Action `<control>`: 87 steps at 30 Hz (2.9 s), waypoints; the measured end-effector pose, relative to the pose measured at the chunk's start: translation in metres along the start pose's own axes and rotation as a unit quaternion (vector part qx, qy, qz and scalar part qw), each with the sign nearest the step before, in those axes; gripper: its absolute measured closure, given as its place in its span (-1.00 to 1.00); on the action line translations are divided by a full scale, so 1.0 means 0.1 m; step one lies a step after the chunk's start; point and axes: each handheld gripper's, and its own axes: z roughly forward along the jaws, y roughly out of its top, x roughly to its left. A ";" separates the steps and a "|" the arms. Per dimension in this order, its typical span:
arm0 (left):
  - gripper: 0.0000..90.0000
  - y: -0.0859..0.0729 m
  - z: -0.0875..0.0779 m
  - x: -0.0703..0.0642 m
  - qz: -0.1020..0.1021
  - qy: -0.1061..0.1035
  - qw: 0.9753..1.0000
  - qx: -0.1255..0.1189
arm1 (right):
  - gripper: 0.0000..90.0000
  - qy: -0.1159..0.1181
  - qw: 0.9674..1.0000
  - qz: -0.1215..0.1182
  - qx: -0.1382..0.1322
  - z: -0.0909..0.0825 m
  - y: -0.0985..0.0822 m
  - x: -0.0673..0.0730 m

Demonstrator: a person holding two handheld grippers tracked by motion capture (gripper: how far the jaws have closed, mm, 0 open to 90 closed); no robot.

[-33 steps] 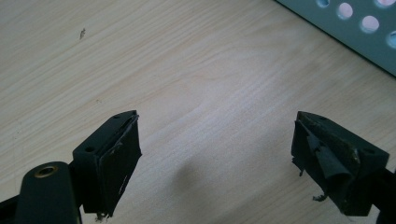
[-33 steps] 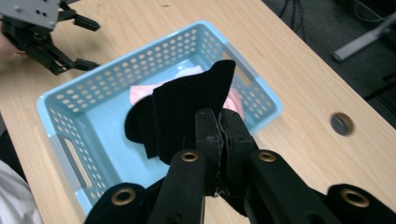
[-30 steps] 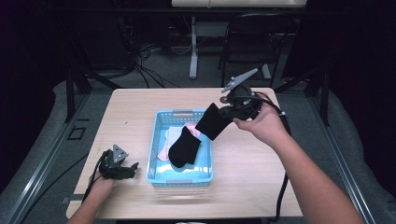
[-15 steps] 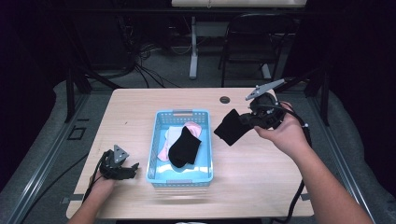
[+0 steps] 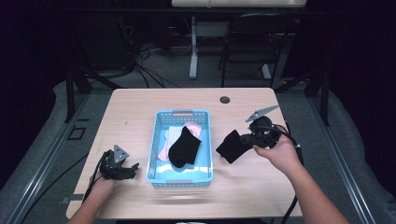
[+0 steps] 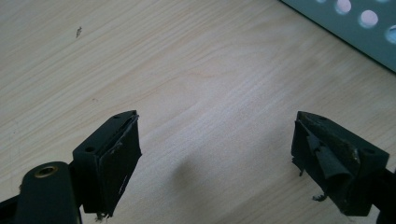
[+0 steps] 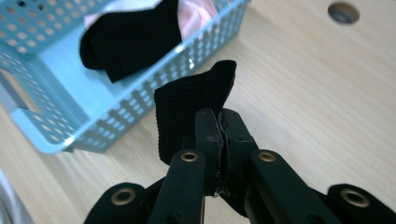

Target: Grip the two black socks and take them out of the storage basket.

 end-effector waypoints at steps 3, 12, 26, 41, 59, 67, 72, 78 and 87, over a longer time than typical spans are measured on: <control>-0.65 0.00 0.00 0.00 -0.001 0.000 1.000 0.000 | 0.94 -0.009 1.000 0.013 0.008 0.12 -0.13 -0.09; -0.65 0.00 0.00 0.00 0.001 0.001 1.000 0.001 | 0.94 -0.035 0.997 0.066 0.034 0.23 -0.42 -0.39; -0.65 0.00 0.01 -0.01 0.001 -0.001 1.000 0.003 | 0.63 -0.061 0.992 0.105 0.028 0.21 -0.62 -0.59; -0.65 0.00 0.01 -0.01 0.000 -0.001 1.000 0.001 | 0.54 -0.053 0.994 0.088 0.024 0.26 -0.41 -0.48; -0.65 0.00 0.00 -0.01 0.000 -0.002 1.000 -0.001 | -0.12 -0.001 1.000 -0.013 -0.015 0.63 0.53 -0.04; -0.65 0.00 0.00 0.00 0.000 -0.003 1.000 -0.004 | -0.12 0.020 0.998 -0.057 -0.006 0.94 0.89 0.16; -0.65 0.01 -0.01 0.00 0.001 -0.004 1.000 -0.005 | 0.02 0.030 0.997 -0.068 0.021 1.19 1.01 0.26; -0.65 0.01 -0.01 0.00 0.000 -0.005 1.000 -0.006 | 0.20 0.034 0.997 -0.065 0.035 1.46 1.10 0.35; -0.65 0.01 -0.01 0.00 0.001 -0.006 1.000 -0.008 | 0.35 0.040 0.995 -0.050 0.072 1.77 1.10 0.33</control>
